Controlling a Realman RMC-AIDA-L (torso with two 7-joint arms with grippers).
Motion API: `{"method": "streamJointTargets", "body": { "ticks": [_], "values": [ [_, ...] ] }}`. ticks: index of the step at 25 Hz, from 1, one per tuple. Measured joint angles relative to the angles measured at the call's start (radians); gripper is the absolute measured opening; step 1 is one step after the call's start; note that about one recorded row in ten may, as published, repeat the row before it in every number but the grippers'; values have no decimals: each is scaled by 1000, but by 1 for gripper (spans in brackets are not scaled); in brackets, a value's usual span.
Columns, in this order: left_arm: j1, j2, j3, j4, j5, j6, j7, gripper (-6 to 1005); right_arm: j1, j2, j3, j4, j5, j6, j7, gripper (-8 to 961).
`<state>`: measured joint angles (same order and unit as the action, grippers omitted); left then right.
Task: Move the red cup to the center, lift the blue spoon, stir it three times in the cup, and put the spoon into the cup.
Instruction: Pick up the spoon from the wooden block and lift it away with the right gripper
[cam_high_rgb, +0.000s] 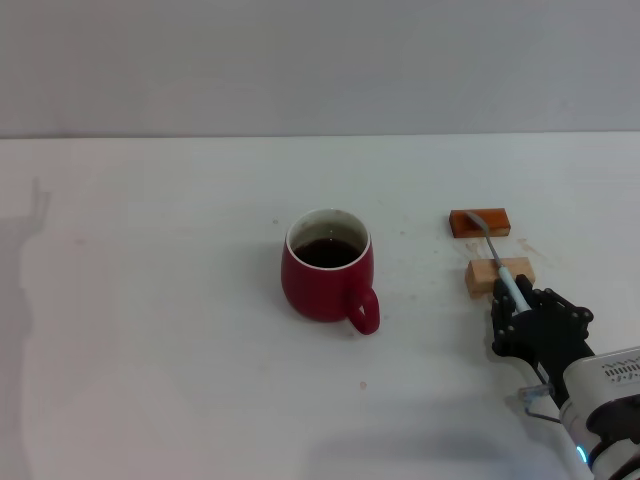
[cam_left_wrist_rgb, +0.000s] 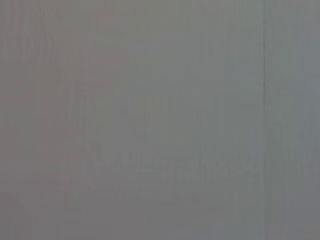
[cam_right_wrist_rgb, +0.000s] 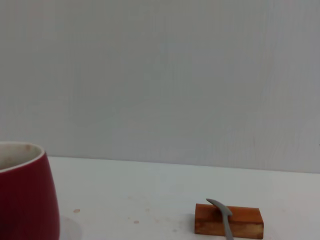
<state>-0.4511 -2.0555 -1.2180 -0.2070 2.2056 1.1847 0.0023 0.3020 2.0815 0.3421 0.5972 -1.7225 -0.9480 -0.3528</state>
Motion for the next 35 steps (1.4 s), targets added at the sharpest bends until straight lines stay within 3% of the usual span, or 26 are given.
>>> {"method": "streamJointTargets", "body": {
  "ticks": [35],
  "values": [
    [0,0,0,0,-3,0,-1,842,-1,0,0,-2,0,1,0,177]
  ]
}}
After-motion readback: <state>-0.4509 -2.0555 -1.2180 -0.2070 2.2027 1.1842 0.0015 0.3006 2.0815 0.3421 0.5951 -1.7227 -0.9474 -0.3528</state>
